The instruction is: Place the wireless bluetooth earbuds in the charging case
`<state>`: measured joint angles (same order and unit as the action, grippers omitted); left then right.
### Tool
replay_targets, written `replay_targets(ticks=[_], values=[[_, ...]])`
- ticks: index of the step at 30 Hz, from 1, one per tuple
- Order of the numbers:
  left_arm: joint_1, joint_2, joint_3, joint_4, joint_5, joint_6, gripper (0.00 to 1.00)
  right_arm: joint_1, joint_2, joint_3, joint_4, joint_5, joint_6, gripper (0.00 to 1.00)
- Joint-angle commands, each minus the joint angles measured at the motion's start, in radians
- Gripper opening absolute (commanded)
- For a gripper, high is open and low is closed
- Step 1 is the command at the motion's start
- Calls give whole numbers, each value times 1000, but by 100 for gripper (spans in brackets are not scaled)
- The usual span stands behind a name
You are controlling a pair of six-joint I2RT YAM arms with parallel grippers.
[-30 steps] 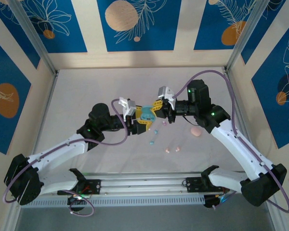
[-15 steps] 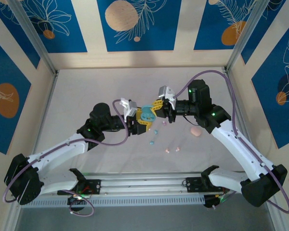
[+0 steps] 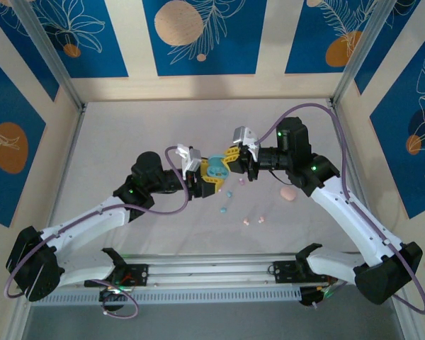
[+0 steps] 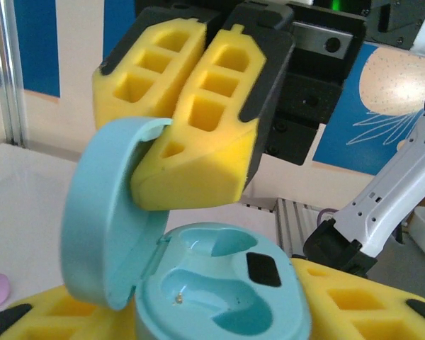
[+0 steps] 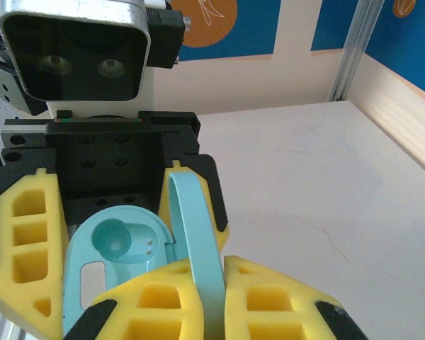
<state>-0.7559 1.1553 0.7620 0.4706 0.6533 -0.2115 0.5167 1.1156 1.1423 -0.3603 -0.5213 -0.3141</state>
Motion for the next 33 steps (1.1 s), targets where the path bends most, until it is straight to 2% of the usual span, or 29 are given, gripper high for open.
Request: replay_targets(ticks=[1,6,8,12,15,18,20,24,27,33], values=[[-5,1,20,5,8,12,42,2,-8,-5,-11,-17,7,8],[-5,-9,4,20,-14,20,37,1,-10,3,-9,9,50,18],[-4,-12,-11,42,-26,19,36,0,-14,15,-17,40,92,35],[-4,-20,-49,82,-72,15,36,-6,-46,44,-29,113,242,53],[-4,-28,-93,132,-126,1,35,-32,-78,63,-56,255,462,64],[-4,-50,-138,161,-192,-5,35,-126,-89,78,-179,335,664,64],[-4,-74,-162,166,-228,-4,34,-213,-93,38,-257,347,776,55],[-5,-130,-195,157,-282,1,34,-341,-81,-140,-270,229,945,44],[-4,-171,-201,126,-301,8,34,-324,-6,-222,-246,153,963,38],[-5,-229,-187,73,-317,29,34,-150,253,-167,-290,281,877,34]])
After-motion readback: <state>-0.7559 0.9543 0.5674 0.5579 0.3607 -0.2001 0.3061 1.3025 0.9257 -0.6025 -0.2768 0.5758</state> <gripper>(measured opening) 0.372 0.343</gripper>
